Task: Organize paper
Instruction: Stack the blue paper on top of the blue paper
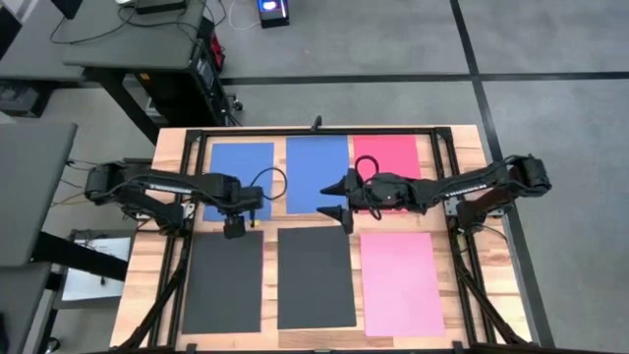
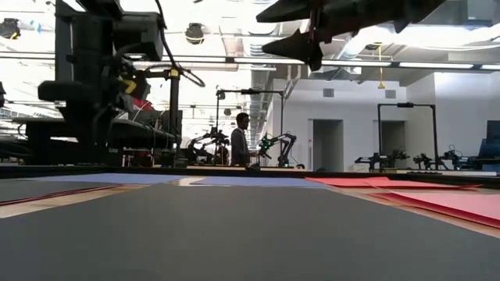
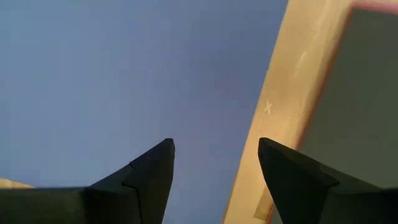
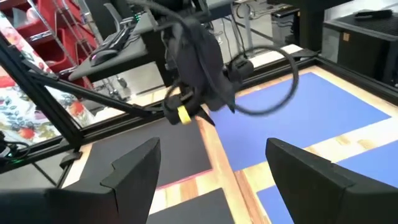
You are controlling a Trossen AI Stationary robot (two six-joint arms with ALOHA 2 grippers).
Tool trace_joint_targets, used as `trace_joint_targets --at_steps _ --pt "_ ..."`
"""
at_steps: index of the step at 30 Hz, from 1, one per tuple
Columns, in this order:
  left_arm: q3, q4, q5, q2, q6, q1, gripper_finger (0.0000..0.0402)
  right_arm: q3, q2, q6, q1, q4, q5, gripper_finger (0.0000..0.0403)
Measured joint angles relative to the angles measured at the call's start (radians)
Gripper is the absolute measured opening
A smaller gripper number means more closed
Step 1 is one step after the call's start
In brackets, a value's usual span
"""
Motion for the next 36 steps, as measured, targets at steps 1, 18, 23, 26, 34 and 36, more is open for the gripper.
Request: trace_joint_targets --at_steps 1,18,23,26,34,36 --pt "0.000 0.007 0.000 0.029 0.004 0.000 0.0215 0.000 0.000 -0.002 -0.005 -0.001 -0.009 0.0279" --pt "0.046 0.033 -0.006 0.276 0.129 0.036 0.0255 0.002 0.000 -0.095 -0.022 0.053 -0.035 0.0279" --pt "0.035 0.036 -0.025 0.276 0.111 0.040 0.0259 0.002 0.000 -0.095 -0.024 0.051 -0.035 0.0279" --pt "0.034 0.048 -0.066 0.276 0.109 0.039 0.0259 0.002 0.000 -0.096 -0.024 0.050 -0.035 0.0279" --pt "0.029 0.088 -0.275 0.281 0.106 0.040 0.0259 0.002 0.000 -0.097 -0.027 0.050 -0.035 0.0279" --pt "0.028 0.093 -0.321 0.282 0.104 0.041 0.0259 0.002 0.000 -0.097 -0.029 0.050 -0.035 0.0279"
